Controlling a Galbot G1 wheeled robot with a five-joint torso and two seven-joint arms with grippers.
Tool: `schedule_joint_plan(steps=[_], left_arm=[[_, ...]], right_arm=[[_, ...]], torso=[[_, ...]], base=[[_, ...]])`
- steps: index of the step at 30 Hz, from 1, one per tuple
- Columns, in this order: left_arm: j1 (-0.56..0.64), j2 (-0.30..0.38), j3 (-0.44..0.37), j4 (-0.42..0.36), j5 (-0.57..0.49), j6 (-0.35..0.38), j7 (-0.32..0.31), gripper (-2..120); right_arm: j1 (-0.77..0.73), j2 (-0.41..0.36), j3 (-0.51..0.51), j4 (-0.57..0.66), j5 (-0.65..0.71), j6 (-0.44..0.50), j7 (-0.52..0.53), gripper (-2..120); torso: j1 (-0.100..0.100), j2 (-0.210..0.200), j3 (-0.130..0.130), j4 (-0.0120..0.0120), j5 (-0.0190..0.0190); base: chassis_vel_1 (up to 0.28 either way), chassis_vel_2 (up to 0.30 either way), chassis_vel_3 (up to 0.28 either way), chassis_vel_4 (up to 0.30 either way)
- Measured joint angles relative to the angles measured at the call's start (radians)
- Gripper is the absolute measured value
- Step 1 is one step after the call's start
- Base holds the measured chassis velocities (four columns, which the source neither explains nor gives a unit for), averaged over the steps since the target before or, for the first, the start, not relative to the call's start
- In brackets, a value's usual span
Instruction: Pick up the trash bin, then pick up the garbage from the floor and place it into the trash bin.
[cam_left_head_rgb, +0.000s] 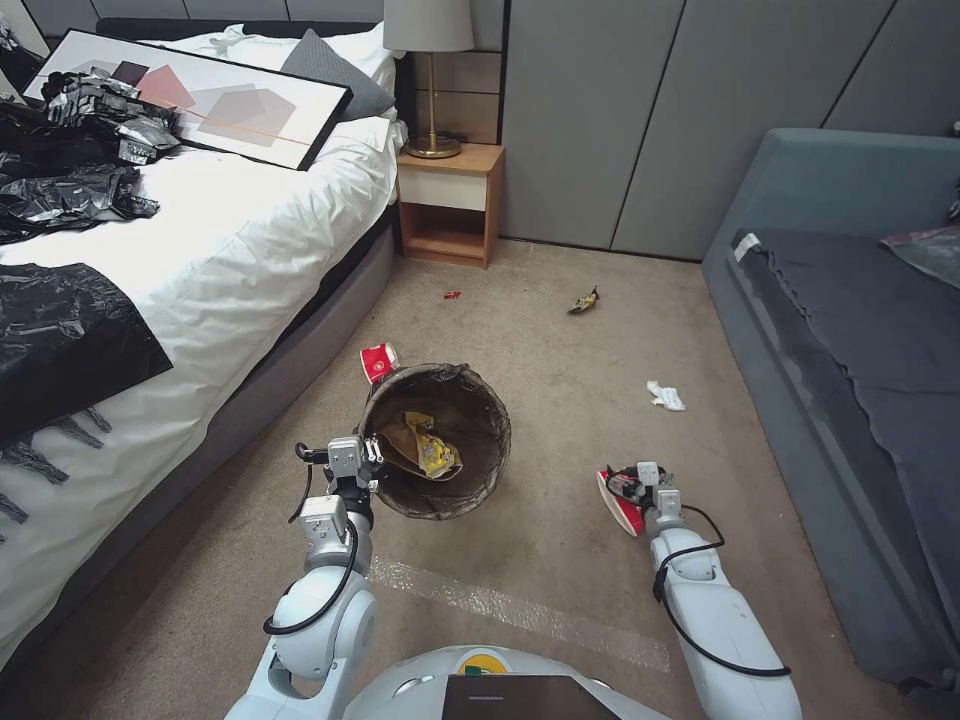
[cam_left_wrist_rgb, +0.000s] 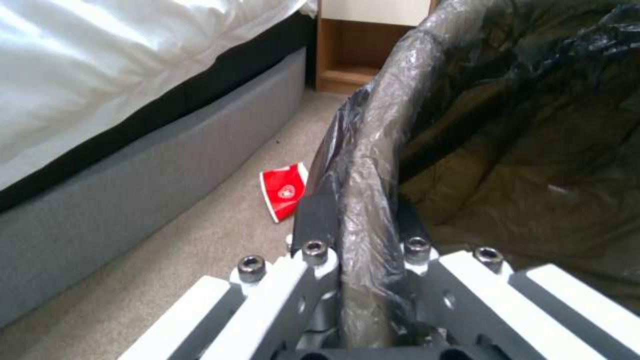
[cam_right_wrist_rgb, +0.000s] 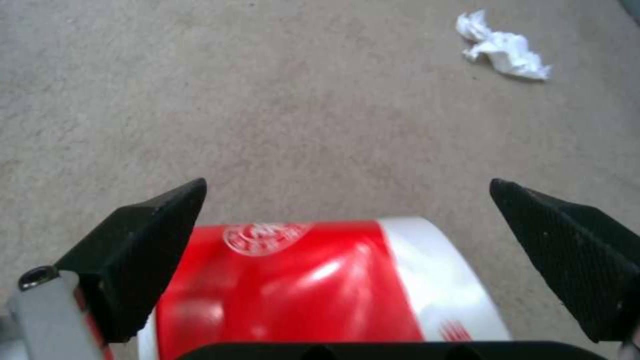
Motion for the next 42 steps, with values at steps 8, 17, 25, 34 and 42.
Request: schedule_joint_plan(steps=[8,17,25,34,42], left_arm=[[0.003,-0.001,0.0,0.0,0.005,0.0,-0.001,3],[0.002,-0.002,0.0,0.001,0.006,0.0,-0.001,3],[0.001,-0.003,0.0,0.0,0.006,-0.002,-0.002,3],[0.002,-0.003,-0.001,-0.001,0.007,-0.002,-0.002,3],[0.002,-0.006,-0.001,-0.001,0.009,-0.002,-0.002,3]], right_arm=[[0.068,-0.012,-0.009,-0.105,-0.01,0.024,0.005,100],[0.044,-0.027,0.029,-0.086,-0.017,0.049,0.01,100],[-0.012,-0.029,0.059,-0.062,-0.017,0.071,0.008,100],[0.001,-0.013,0.054,-0.124,-0.019,0.106,0.0,89],[0.031,-0.01,0.046,-0.184,-0.029,0.144,-0.001,59]], torso=[[0.0,0.0,0.0,0.0004,-0.0001],[0.0,0.0,0.0,0.0002,-0.0001],[0.0,0.0,0.0,0.0,0.0],[0.0,0.0,0.0,0.0003,0.0],[0.0,0.0,0.0,-0.0001,-0.0006]], base=[[0.0,0.0,0.0,0.0],[0.0,0.0,0.0,0.0],[0.0,0.0,0.0,0.0],[0.0,0.0,0.0,0.0],[0.0,0.0,0.0,0.0]])
